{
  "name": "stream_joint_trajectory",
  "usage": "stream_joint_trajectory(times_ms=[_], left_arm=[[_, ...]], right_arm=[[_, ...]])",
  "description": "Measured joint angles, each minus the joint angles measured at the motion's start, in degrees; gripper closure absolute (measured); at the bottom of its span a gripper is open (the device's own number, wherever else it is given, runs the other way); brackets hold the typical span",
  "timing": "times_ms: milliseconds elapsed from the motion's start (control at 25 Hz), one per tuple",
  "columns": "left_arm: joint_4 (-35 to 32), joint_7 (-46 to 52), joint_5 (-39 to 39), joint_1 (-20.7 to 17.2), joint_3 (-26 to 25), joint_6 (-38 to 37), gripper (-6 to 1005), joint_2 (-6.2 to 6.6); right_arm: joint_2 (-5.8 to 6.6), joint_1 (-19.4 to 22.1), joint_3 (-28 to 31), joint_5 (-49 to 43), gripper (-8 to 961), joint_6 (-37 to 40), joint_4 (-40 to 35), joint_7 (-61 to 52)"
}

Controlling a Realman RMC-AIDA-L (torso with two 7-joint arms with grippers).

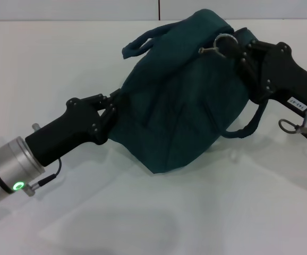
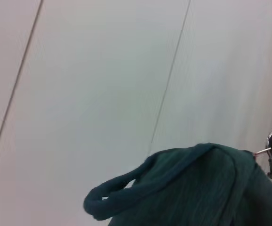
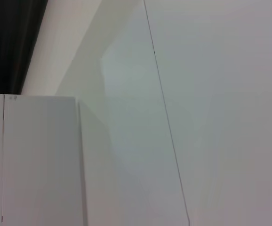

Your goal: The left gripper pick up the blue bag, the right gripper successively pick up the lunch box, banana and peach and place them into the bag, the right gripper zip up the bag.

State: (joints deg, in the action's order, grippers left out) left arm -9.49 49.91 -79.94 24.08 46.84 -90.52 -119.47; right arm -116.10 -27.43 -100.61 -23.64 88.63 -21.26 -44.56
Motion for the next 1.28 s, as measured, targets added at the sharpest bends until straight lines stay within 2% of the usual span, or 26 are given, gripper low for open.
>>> stream_joint_trajectory(times_ms=[80,400,800,1080,1280], left_arm=[[0.0,-0.18,0.04,0.32,0.05,0.08,931,-0.11],[0.65,-0.91,0.09,2.04,0.12,-2.24,823,-0.52],[0.82,-0.85,-0.27,3.27,0.4,-5.03,455,-0.58],[2.14,-0.94,-0.65,3.82,0.52,-3.84,597,-0.61],[2.33,-2.17,-0.67,3.95,1.84,-3.65,820,-0.75]], right_arm=[[0.0,-0.08,0.0,0.0,944,-0.18,0.19,0.01],[-0.08,-0.17,-0.03,-0.02,944,-1.28,0.41,0.48],[-0.09,-0.17,-0.03,0.07,944,-1.72,0.4,0.53],[-0.09,-0.43,-0.03,0.14,944,-1.72,-0.02,0.46],[-0.09,-0.76,-0.08,0.08,944,-1.72,0.09,0.16]])
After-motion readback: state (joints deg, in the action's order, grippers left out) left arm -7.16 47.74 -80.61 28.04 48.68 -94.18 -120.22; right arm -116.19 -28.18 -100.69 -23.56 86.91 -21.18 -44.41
